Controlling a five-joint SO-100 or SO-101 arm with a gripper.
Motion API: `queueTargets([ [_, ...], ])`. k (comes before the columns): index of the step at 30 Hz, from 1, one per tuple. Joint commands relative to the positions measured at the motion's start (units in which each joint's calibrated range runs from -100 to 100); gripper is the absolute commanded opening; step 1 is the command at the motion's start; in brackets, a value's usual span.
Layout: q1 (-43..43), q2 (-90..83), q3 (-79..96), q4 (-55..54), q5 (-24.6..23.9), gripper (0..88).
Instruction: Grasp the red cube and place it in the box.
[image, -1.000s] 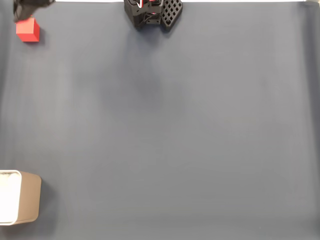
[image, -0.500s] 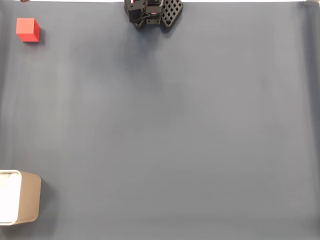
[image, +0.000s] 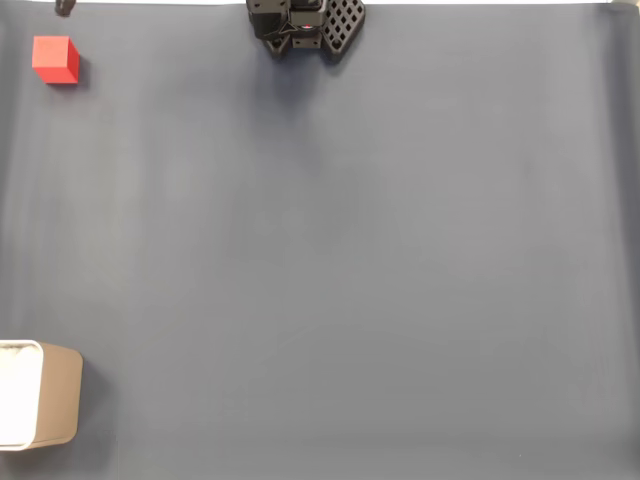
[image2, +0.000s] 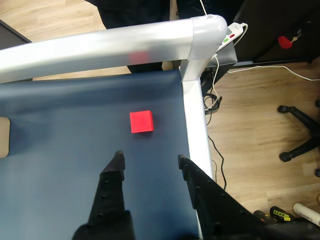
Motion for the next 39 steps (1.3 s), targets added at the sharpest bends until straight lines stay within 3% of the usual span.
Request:
queueTargets([
  [1,0.73,-1.25,-0.1,-2.13,-0.1,29.6],
  [9,0.31,-0.56,2.45,-6.8,0.15,34.4],
  [39,-3.46,8.02,18.42,-32.21,1.22,37.6],
])
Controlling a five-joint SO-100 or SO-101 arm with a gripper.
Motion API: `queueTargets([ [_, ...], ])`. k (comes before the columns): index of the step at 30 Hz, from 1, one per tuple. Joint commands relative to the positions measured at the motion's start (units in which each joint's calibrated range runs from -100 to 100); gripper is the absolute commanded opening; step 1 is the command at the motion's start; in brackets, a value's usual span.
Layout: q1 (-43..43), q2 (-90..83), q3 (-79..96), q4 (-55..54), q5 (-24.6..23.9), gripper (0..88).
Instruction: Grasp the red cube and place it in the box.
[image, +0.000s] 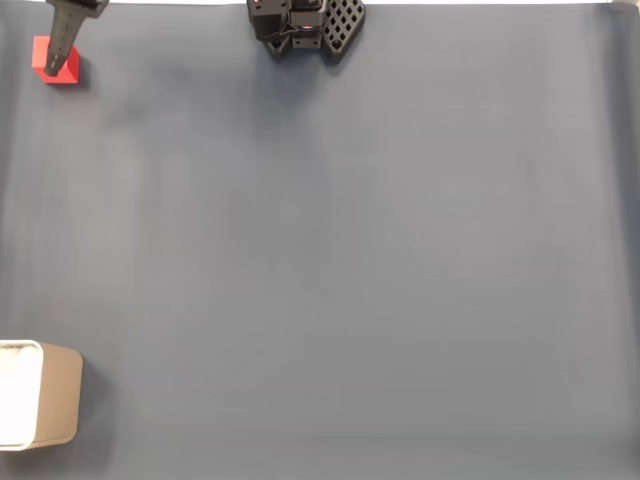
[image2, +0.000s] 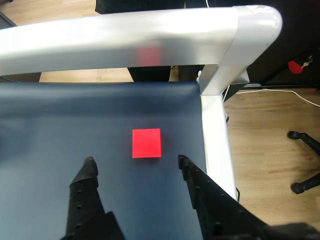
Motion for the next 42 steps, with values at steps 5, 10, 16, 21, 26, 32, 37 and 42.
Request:
queueTargets([
  [5,-1.0,1.94,0.98,-3.62,0.34,37.7],
  [10,-0.93,4.8,0.98,-5.58,0.2,37.7],
  [16,-0.78,8.35,0.89,-8.54,0.24,37.8],
  [21,-0.93,10.6,0.53,-10.09,0.1,37.9],
  [26,-1.0,12.42,-0.02,-10.99,-0.05,37.9],
  [32,-1.28,13.55,-0.2,-11.32,-0.2,37.9],
  [37,-2.13,14.16,-0.2,-12.14,-0.54,38.1],
  [42,-2.92,14.94,-1.21,-12.22,-0.88,38.1],
])
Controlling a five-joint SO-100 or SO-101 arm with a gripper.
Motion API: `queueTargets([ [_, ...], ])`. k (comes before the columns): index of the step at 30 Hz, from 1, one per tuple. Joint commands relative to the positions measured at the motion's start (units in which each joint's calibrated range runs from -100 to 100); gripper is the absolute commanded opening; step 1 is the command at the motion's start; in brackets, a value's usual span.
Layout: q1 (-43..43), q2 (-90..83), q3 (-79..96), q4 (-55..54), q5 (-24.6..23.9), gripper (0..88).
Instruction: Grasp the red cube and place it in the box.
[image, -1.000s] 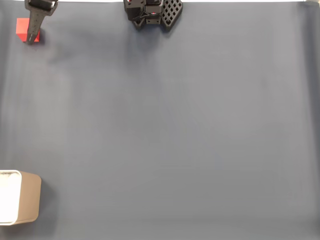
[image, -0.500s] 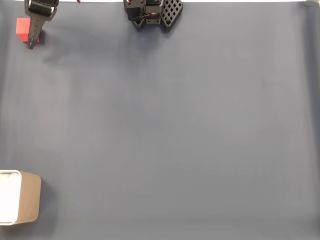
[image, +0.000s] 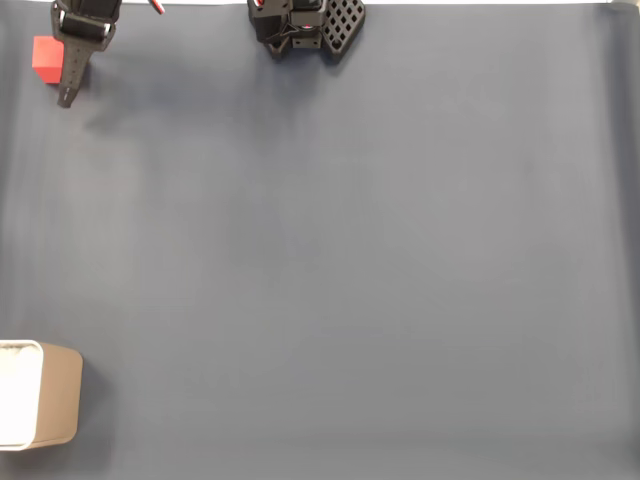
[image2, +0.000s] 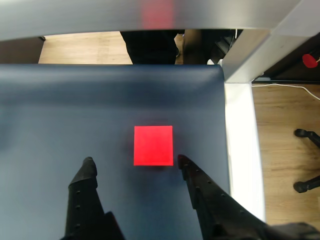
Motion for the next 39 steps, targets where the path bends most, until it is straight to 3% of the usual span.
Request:
queueTargets([
  [1,-0.98,0.17,-2.84,-0.93,-0.49,38.1],
  [34,-1.62,6.41,-11.05,-0.93,-1.86,38.2],
  [39,-1.69,6.41,-11.14,-0.93,-1.66,31.1],
])
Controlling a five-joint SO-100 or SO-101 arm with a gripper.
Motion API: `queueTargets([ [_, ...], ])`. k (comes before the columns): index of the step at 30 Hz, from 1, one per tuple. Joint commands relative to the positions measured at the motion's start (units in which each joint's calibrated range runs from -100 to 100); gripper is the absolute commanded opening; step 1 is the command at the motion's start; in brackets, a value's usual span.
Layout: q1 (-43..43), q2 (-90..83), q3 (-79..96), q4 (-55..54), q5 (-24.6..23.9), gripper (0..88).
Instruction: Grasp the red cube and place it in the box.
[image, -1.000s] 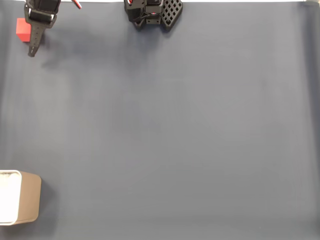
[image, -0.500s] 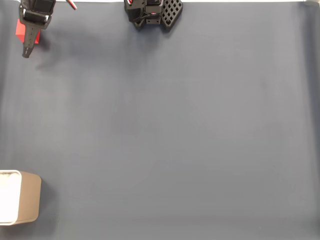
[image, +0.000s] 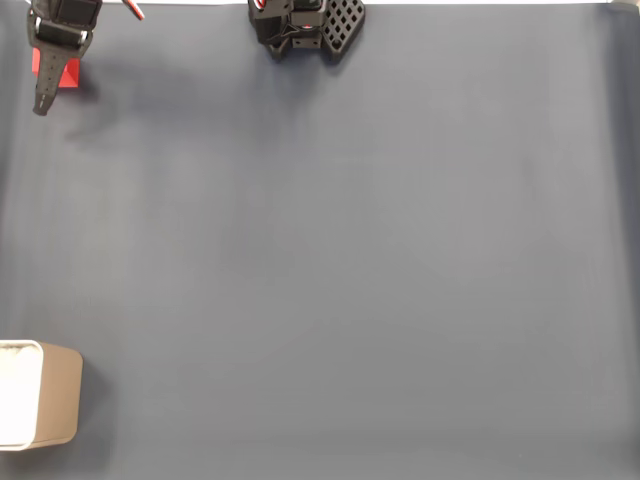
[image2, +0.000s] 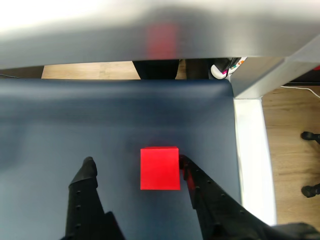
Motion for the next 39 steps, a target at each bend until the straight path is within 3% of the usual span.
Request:
queueTargets([
  [1,-0.43,-0.28,-2.73,-0.93,0.05,28.5],
  [14,-0.92,-1.49,-0.63,1.37,4.84,0.0],
  [23,-2.7,-5.13,-1.0,5.79,5.76,0.0],
  [39,-14.63,-21.25,-11.58,27.43,4.0,0.0],
])
